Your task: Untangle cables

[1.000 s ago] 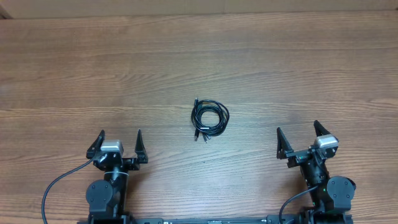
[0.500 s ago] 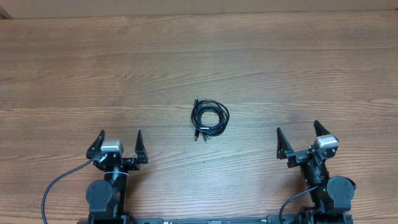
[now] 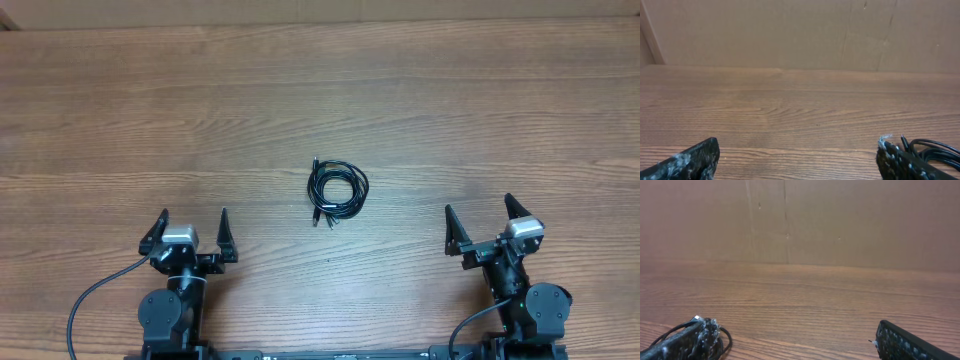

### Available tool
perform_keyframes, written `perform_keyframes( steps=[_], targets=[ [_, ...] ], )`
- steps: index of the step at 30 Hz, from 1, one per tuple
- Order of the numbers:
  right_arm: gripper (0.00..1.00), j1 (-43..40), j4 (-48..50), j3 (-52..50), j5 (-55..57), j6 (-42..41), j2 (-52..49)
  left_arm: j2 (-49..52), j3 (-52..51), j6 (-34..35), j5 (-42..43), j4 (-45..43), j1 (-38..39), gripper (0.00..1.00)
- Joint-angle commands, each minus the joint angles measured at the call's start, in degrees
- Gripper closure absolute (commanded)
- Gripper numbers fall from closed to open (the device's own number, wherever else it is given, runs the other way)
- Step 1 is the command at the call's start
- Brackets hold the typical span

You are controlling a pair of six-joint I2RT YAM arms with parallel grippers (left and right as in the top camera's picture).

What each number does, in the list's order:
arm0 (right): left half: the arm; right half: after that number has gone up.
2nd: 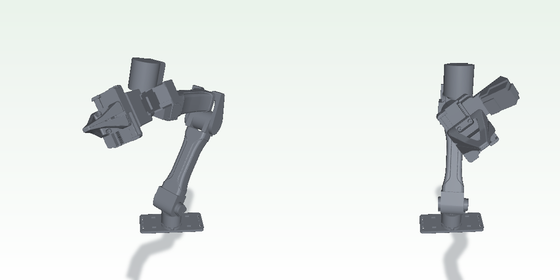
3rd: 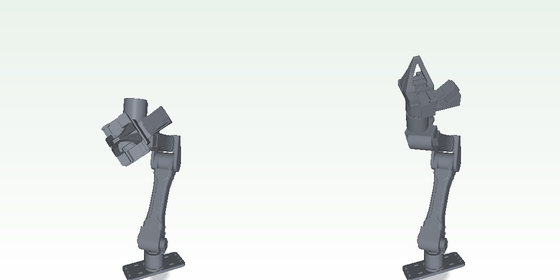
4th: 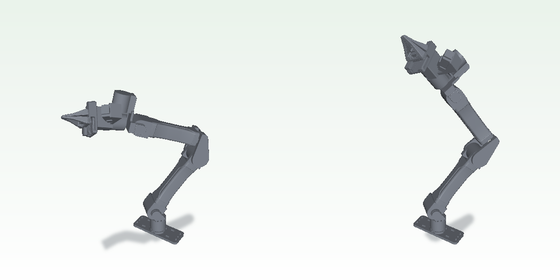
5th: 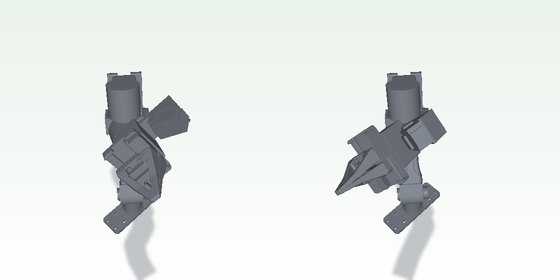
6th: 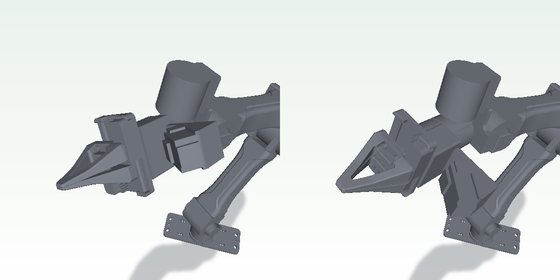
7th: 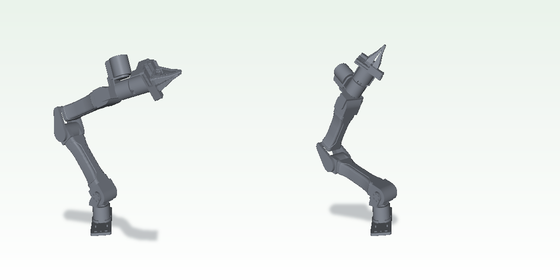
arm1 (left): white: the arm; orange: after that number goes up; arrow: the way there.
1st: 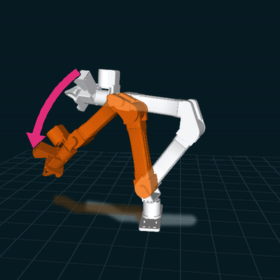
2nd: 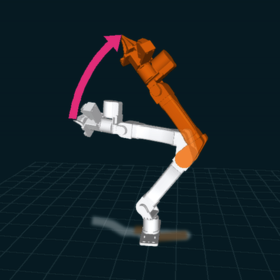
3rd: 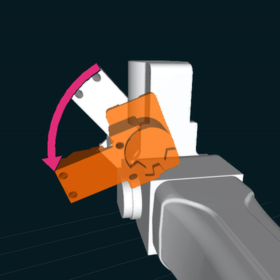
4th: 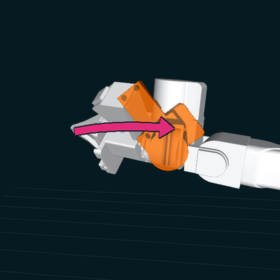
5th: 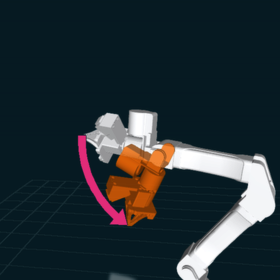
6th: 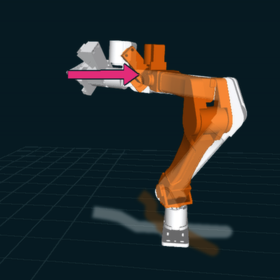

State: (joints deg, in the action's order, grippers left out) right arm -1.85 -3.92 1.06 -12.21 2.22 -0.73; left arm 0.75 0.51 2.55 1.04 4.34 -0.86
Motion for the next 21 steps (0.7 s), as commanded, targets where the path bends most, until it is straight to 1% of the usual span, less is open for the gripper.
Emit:
perform_keyframes(
  steps=[1, 14, 16, 17, 19, 20, 21],
  targets=[
    [0.0, -0.04, 0.22, -0.61, -0.33, 0.66, 0.57, -0.5, -0.24, -1.29, 0.0, 0.11, -0.39, 0.01],
    [0.0, -0.04, 0.24, -0.61, -0.28, 0.74, 0.57, -0.5, -0.24, -1.29, 0.0, 0.13, -0.39, 0.01],
    [0.0, -0.04, 2.32, -0.61, 2.25, 2.38, 0.57, -0.5, -0.24, -1.29, 0.0, 0.13, -0.39, 0.0],
    [0.0, -0.04, 3.87, -0.61, 0.92, 2.01, 0.57, -0.5, -0.24, -1.29, 0.0, 0.13, -0.39, 0.0],
    [0.0, 0.07, 5.7, -0.61, -8.17, -2.47, 0.57, -0.5, -0.24, -1.29, 0.0, 0.13, -0.39, 0.0],
    [0.0, 0.07, 5.09, -0.61, -20.17, -9.07, 0.57, -0.5, -0.24, -1.27, 0.0, 0.11, -0.39, 0.01],
    [0.0, 0.07, 4.35, -0.61, -28.02, -13.4, 0.57, -0.5, -0.24, -1.29, 0.0, 0.11, -0.39, 0.0]
  ],
)
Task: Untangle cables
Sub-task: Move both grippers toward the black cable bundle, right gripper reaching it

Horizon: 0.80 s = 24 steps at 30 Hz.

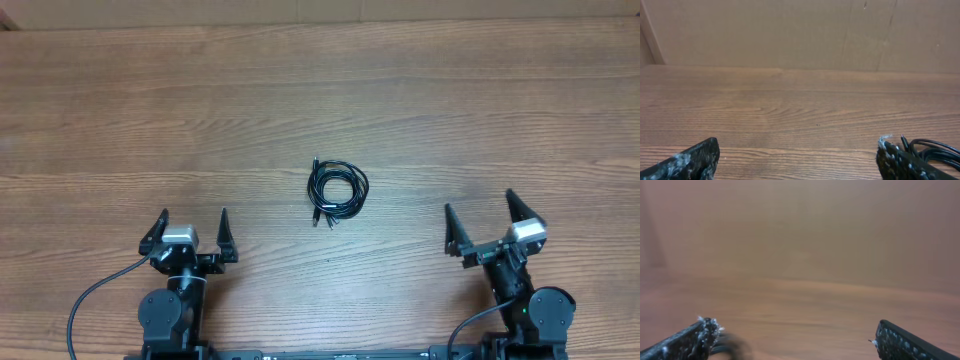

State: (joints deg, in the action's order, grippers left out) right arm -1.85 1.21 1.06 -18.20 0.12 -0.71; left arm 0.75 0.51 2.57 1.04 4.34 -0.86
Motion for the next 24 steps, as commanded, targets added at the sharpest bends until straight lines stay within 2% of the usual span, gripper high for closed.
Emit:
perform_keyframes(
  steps=[1, 2, 4, 7, 10, 13, 16, 17, 19, 21, 24],
  targets=[
    [0.0, 0.07, -0.26, -0.61, -26.6, -13.81, 0.55, -0.5, -0.24, -1.31, 0.0, 0.11, -0.39, 0.0],
    [0.0, 0.07, 0.72, -0.61, -32.39, -17.38, 0.55, -0.5, -0.24, -1.31, 0.0, 0.13, -0.39, 0.0],
    [0.0, 0.07, 1.92, -0.59, -32.7, -21.7, 0.55, -0.5, -0.24, -1.31, 0.0, 0.13, -0.39, 0.01],
    [0.0, 0.07, 12.74, -0.57, -32.74, -29.16, 0.55, -0.5, -0.24, -1.31, 0.0, 0.13, -0.39, 0.0],
    [0.0, -0.22, 26.75, 0.57, -29.88, -29.46, 0.55, -0.5, -0.24, -1.31, 0.0, 0.13, -0.39, 0.0],
    [0.0, -1.49, 25.9, 6.08, -19.87, -28.11, 0.35, -0.5, -0.24, -1.22, 0.13, -0.96, -0.39, 0.01],
    [0.0, -3.1, 14.75, 15.32, -17.16, -18.99, -1.42, -0.5, -0.24, 1.07, 5.27, -1.75, -0.31, 0.01],
    [0.0, -3.93, 3.28, 22.91, -16.46, -13.03, -3.74, -0.5, -0.24, 2.8, 8.7, -2.43, -0.28, 0.01],
    [0.0, -4.35, -11.04, 31.78, -14.32, -7.41, -7.34, -0.5, -0.24, 4.22, 13.64, -4.17, -0.28, 0.0],
    [0.0, -4.35, -23.96, 40.09, -11.54, -2.29, -11.76, -0.5, -0.17, 4.33, 18.62, -8.76, -0.28, 0.0],
    [0.0, -4.35, -38.64, 50.64, -7.06, 1.2, -19.26, -0.5, 1.4, 5.46, 23.74, -14.51, -0.31, 0.01]
  ],
)
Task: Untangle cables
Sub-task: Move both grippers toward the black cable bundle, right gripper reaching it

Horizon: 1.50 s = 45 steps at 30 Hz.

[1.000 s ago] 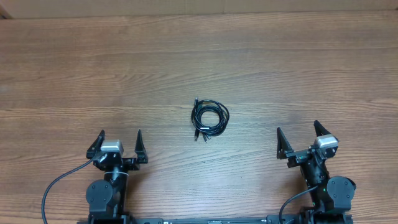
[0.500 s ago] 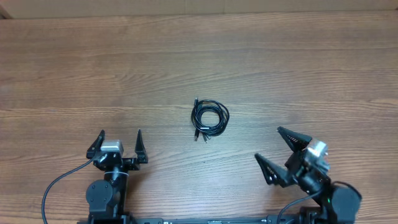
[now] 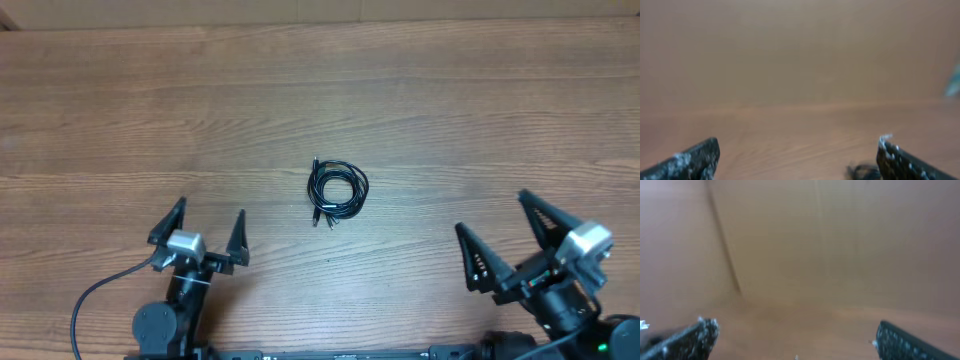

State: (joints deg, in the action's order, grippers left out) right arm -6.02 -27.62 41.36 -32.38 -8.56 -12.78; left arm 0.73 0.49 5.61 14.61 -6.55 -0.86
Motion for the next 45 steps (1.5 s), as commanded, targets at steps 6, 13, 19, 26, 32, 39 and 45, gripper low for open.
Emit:
perform_keyframes(
  steps=[6, 13, 19, 26, 32, 39, 45],
  targets=[
    [0.0, -0.04, -28.04, 26.38, 6.91, 10.6, -24.28, 2.56, 14.29, 4.66, 10.58, 5.49, -0.31, 0.0],
    [0.0, -0.04, -45.07, 42.27, -5.33, 10.54, -48.48, 24.68, 42.45, -2.6, 16.26, 34.6, -0.28, 0.0],
    [0.0, 0.96, -50.97, 43.23, -24.83, 9.22, -65.99, 50.34, 67.71, -3.82, 30.69, 58.8, -0.26, 0.0],
    [0.1, 12.5, -46.36, 43.23, -11.78, 6.14, -78.53, 65.7, 69.96, 2.69, 21.7, 66.27, 0.59, 0.01],
    [0.1, 23.67, -39.69, 43.23, 20.94, -17.31, -86.82, 78.82, 69.96, 10.38, 11.5, 73.05, 0.9, 0.0],
    [0.22, 30.1, -32.15, 43.23, 22.45, -18.45, -95.19, 89.83, 69.96, 10.32, 13.53, 75.93, 0.9, 0.0],
    [0.49, 32.0, -25.94, 43.23, 19.21, -16.92, -100.76, 95.91, 69.96, 10.27, 13.51, 78.31, 0.9, 0.0]
  ],
)
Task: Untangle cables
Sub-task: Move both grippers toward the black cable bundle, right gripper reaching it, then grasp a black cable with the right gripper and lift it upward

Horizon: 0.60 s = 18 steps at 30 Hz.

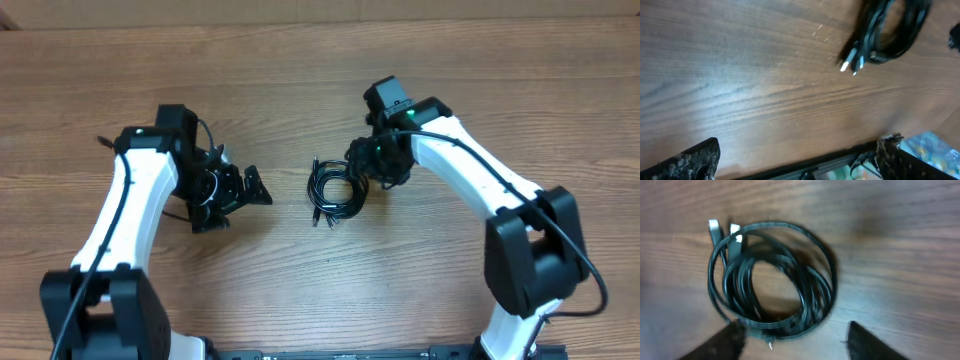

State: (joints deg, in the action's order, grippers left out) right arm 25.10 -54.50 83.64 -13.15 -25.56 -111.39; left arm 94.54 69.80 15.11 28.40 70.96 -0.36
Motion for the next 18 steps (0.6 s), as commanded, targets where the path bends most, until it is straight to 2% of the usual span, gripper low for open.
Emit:
perform_keyframes(
  steps=[1, 8, 13, 14, 18],
  targets=[
    [0.53, 1.01, 1.29, 0.96, 0.0, 0.09, -2.75, 2.58, 0.66, 0.76, -0.28, 0.83, 0.39, 0.0],
    [0.66, 1.86, 5.7, -1.25, 3.72, 0.09, -6.21, 3.08, 0.66, 0.76, -0.28, 0.09, 0.44, 0.0],
    [0.89, 1.9, 5.84, -1.4, 2.58, 0.07, -6.95, 3.08, 0.66, 0.61, -0.33, 0.11, 0.46, 0.0],
    [0.96, 1.9, 5.16, -0.79, 2.56, 0.07, -6.75, 3.08, 0.66, 0.26, -0.31, -0.26, 0.44, 0.0],
    [0.96, 1.88, -1.07, 5.51, 1.44, 0.13, -6.45, 3.08, 0.66, 0.11, -0.22, -0.26, 0.72, 0.0]
  ],
)
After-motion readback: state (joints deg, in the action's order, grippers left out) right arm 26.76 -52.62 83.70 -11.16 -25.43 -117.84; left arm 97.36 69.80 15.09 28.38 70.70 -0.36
